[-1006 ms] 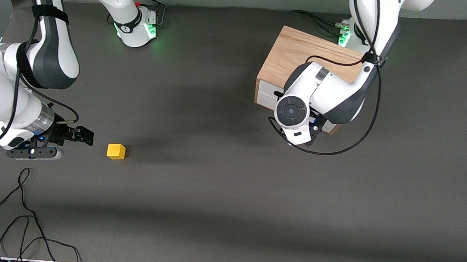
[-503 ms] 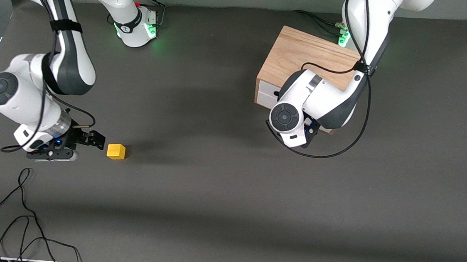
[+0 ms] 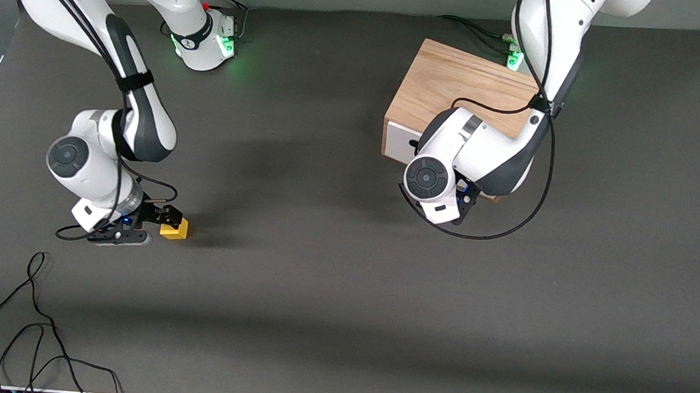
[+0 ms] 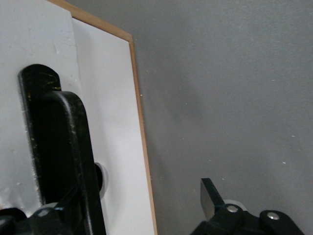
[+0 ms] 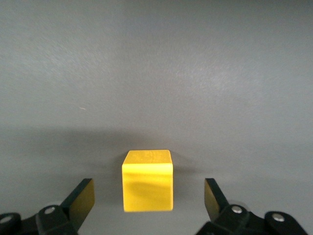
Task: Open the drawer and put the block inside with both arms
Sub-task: 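Pull the drawer open with the left gripper while the right gripper grasps the cube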
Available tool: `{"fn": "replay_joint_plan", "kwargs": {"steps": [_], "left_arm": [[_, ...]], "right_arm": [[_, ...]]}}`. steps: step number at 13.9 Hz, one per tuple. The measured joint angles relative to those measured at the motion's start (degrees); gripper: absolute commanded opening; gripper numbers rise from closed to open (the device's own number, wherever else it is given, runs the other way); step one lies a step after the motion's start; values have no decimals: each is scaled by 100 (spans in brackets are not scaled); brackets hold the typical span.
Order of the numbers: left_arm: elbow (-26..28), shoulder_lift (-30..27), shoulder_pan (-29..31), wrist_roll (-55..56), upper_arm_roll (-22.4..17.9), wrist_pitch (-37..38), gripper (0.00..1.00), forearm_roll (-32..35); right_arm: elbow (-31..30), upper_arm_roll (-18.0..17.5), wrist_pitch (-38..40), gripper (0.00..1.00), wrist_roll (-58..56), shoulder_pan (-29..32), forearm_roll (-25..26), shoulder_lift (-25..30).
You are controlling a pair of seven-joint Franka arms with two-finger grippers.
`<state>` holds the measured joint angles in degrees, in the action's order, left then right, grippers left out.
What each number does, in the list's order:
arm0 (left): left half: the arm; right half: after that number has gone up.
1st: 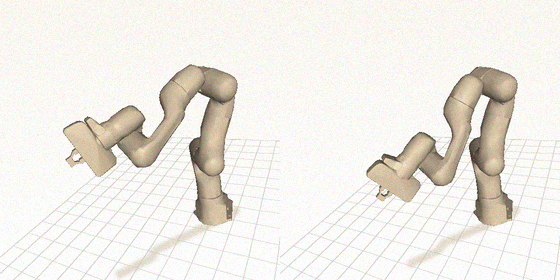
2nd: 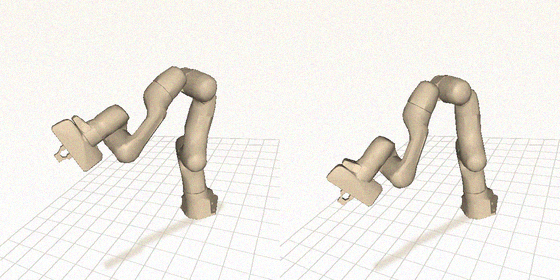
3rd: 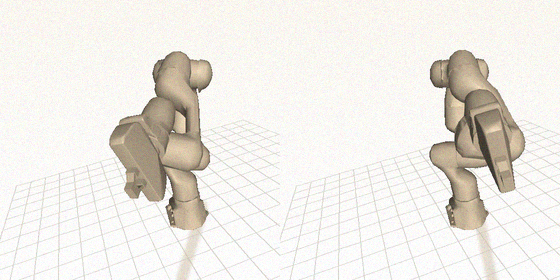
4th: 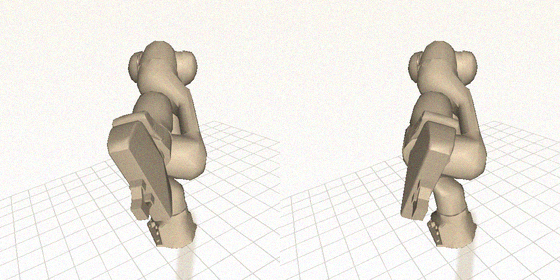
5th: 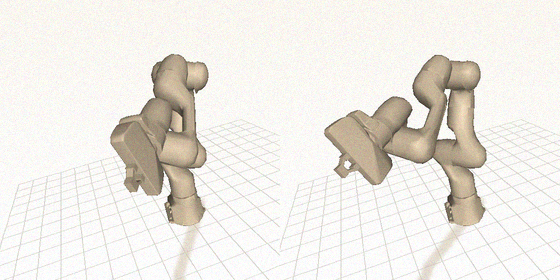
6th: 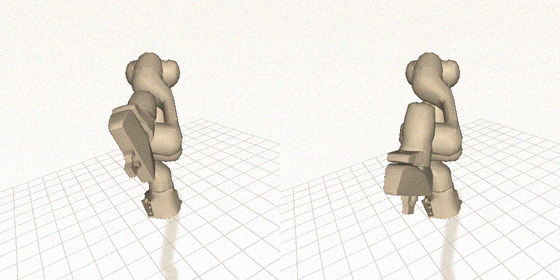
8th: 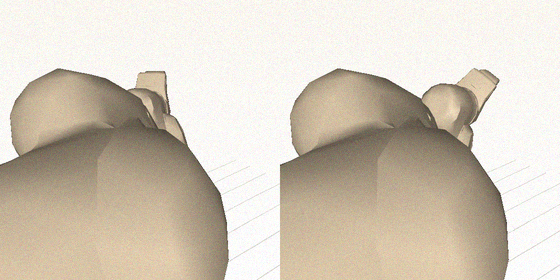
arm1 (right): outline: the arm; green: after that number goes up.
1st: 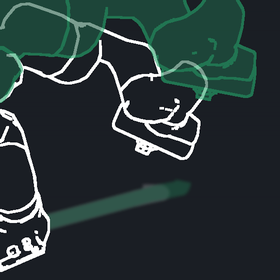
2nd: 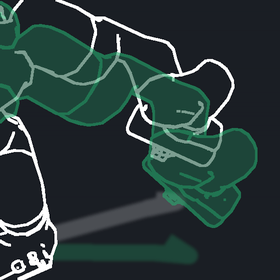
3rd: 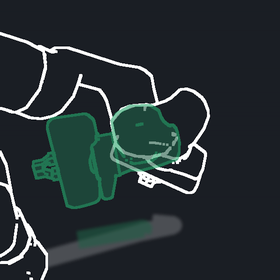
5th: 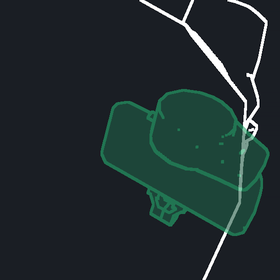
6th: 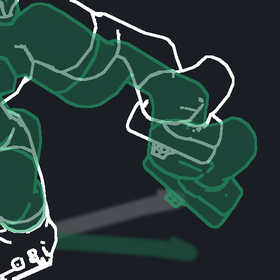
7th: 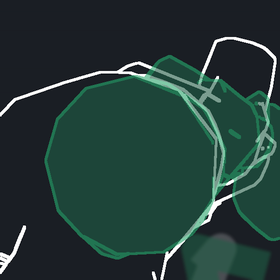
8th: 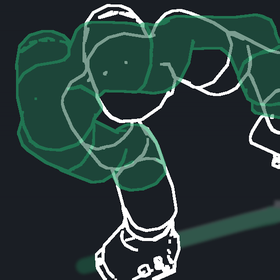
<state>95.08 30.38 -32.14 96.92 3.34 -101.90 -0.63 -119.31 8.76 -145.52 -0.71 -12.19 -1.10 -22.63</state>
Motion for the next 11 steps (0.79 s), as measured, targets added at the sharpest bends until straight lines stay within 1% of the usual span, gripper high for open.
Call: {"fn": "replay_joint_plan", "kwargs": {"steps": [2, 4, 9, 11], "left_arm": [[-60, 5, 1, 0, -11, -159, 100, 15], [-160, 44, 2, -2, -14, -262, 100, 44], [-870, 417, 12, -21, -24, -439, 100, 188], [-963, 489, 15, -22, -24, -513, 100, 203]], "right_arm": [[-129, -1, -440, 100, 0, -3, 0, -221], [-171, -3, -660, 100, 0, -7, 0, -416], [-168, -4, -830, 100, 0, -26, 0, -639], [-168, -4, -850, 100, 0, -29, 0, -656]]}}
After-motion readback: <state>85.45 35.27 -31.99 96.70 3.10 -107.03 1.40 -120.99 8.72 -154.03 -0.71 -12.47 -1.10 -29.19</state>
